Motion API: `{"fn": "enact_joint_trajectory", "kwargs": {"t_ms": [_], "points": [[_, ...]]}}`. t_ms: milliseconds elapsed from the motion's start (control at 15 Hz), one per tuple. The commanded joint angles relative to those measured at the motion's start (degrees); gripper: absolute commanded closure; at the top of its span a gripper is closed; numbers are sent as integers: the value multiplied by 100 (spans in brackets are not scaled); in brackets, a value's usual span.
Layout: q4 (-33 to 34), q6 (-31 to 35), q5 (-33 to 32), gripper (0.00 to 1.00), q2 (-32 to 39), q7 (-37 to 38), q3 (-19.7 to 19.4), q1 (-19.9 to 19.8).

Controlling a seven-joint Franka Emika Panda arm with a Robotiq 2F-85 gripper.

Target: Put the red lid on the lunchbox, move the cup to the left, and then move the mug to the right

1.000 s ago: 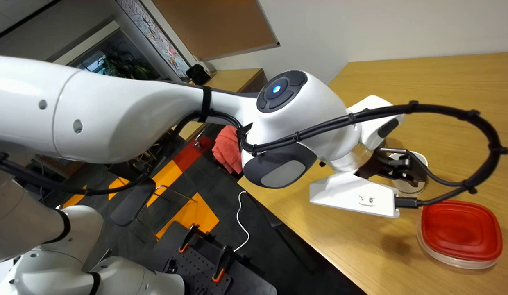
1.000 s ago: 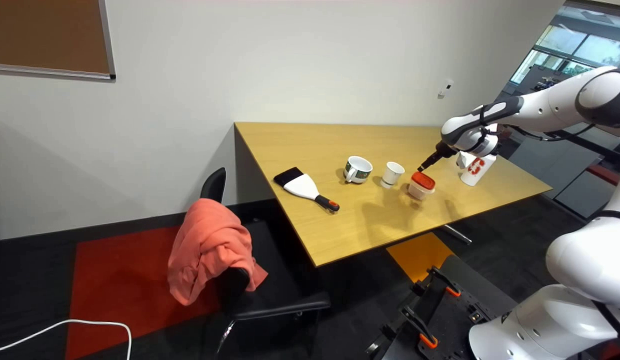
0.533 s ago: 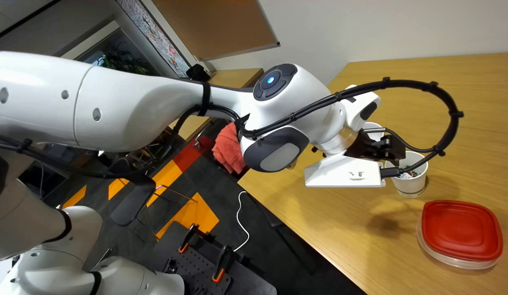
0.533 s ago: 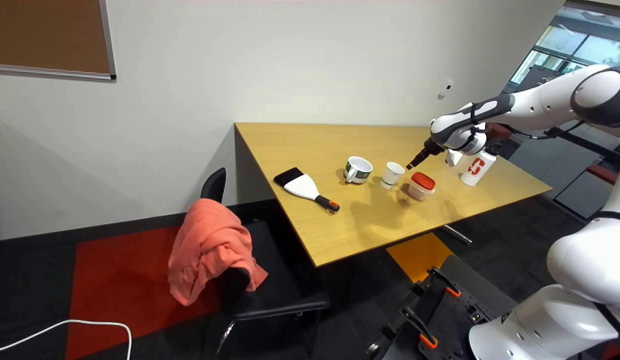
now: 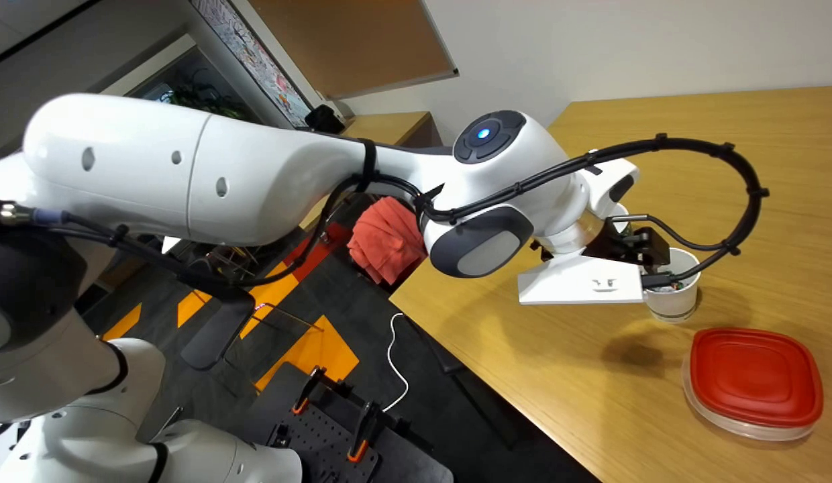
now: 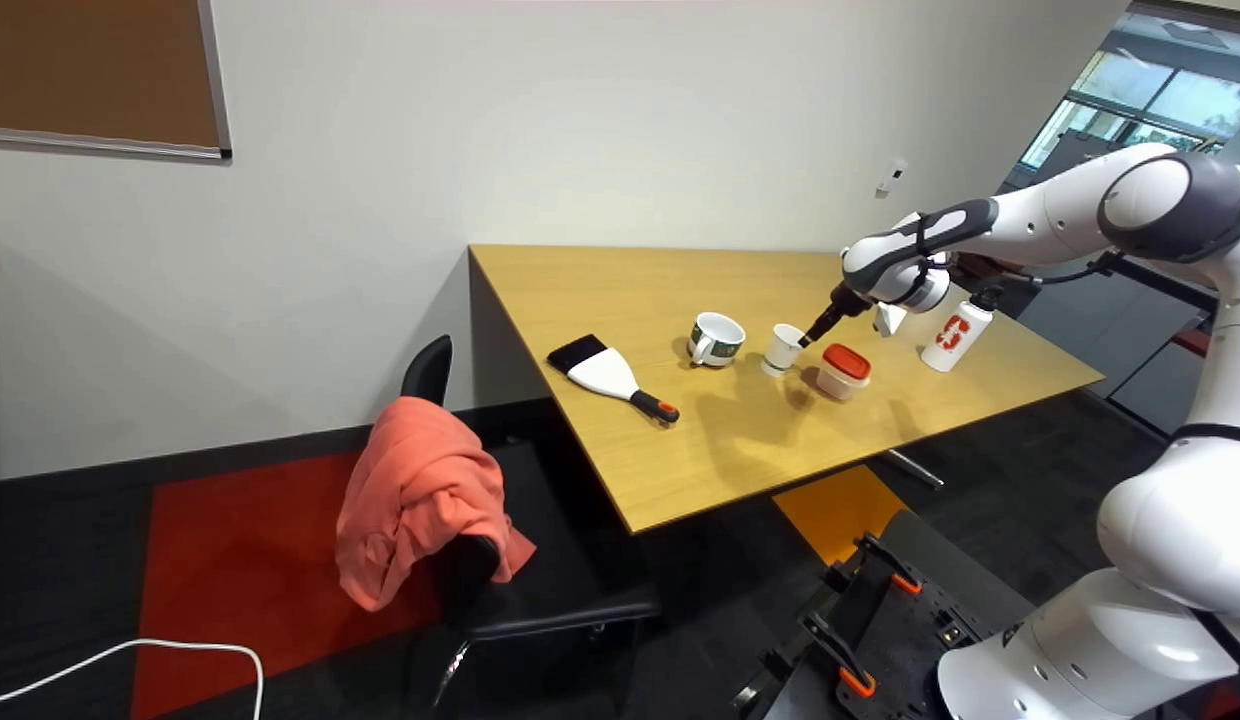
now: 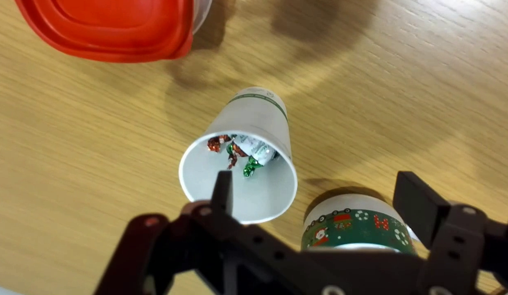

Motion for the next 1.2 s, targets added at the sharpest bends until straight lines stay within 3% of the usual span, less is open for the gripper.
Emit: {"fn": "enact_joint_trajectory", "kwargs": {"t_ms": [0,67,800,1133], "points": [[526,-247,-68,0,395,7,-113,178],[227,-23,33,0,226,-22,-45,86],[471,228,86,0,599,14,137,140],[792,20,-50,0,814,326,-118,384]]}}
